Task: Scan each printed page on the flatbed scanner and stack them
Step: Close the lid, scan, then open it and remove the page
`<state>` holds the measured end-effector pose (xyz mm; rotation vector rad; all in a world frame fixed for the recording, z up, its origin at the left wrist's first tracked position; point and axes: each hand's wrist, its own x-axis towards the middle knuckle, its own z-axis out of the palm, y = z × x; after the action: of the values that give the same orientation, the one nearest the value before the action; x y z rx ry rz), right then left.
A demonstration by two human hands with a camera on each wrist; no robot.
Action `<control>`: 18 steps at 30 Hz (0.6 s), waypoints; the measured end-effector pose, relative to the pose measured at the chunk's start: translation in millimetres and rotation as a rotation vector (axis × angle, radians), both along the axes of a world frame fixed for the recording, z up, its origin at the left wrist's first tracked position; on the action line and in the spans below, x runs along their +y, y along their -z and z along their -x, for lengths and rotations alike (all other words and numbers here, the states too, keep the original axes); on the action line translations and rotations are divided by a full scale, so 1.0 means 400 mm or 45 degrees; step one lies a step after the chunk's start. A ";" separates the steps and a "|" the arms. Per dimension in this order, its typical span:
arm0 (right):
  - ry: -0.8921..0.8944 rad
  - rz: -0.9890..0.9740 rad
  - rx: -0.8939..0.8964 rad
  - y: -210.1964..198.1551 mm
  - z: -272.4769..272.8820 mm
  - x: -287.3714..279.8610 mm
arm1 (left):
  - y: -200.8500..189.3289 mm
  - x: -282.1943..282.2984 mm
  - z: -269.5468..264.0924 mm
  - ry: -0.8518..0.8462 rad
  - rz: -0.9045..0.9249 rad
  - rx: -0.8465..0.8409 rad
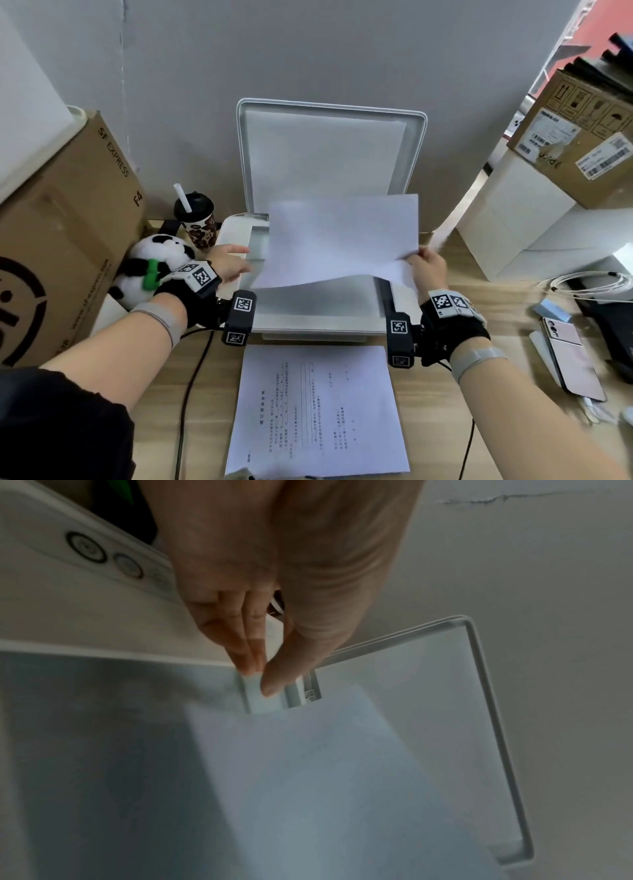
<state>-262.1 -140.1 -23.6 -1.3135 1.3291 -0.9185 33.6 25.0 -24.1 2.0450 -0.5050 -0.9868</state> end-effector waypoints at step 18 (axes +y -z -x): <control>-0.118 0.266 0.061 -0.031 0.044 0.071 | -0.024 0.008 0.076 -0.239 0.115 0.323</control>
<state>-279.8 -111.8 -11.1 -1.5528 1.2231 -0.9869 3.2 28.1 -14.5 1.8178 -0.2152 -1.0692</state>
